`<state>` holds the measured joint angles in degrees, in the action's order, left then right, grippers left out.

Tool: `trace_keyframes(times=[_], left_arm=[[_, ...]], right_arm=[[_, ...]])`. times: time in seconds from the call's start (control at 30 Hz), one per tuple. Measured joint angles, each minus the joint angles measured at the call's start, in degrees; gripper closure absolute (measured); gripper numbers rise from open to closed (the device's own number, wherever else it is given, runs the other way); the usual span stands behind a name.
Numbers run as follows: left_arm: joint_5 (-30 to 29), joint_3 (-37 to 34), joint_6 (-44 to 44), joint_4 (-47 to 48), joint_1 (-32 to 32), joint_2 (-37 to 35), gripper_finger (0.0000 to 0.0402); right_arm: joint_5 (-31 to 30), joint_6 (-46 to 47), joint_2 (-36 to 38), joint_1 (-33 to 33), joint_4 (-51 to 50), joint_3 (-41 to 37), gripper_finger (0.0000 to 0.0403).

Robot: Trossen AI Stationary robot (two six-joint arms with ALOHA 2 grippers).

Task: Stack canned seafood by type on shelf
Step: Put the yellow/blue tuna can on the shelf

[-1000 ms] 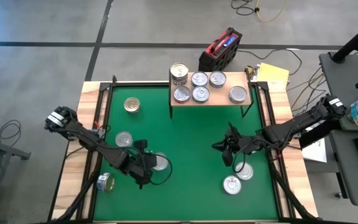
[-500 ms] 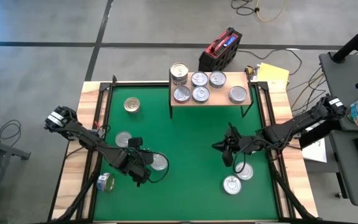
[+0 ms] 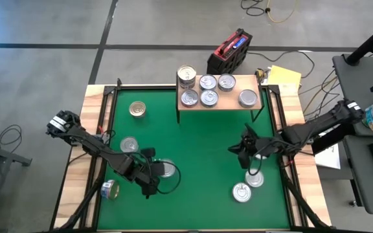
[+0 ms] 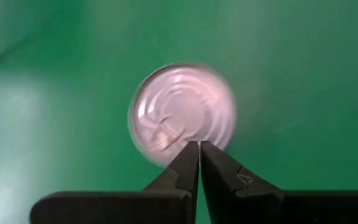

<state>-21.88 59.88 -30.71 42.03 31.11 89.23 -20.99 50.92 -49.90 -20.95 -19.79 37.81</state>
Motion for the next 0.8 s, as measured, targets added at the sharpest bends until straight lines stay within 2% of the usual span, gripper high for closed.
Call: trace_keyframes(times=[0.27, 0.37, 0.63, 0.8], left_arm=[[0.62, 0.0, -0.08, -3.33, 0.0, 1.02, 0.0401], [0.54, 0.0, -0.01, -3.59, 0.0, 1.91, 0.0401], [0.47, 0.0, -0.15, -4.71, -0.04, 5.92, 0.0401], [0.59, -0.02, -0.43, -4.71, -0.02, 7.55, 0.0401]], right_arm=[[2.0, 11.53, 1.43, 0.0, -16.59, 3.01, 0.0394], [3.49, 14.98, 1.39, 0.0, -19.65, 3.29, 0.0394], [6.47, 15.87, -2.7, -0.02, -16.44, 3.2, 0.0394], [6.65, 12.22, -8.06, 0.0, -9.1, 3.18, 0.0394]])
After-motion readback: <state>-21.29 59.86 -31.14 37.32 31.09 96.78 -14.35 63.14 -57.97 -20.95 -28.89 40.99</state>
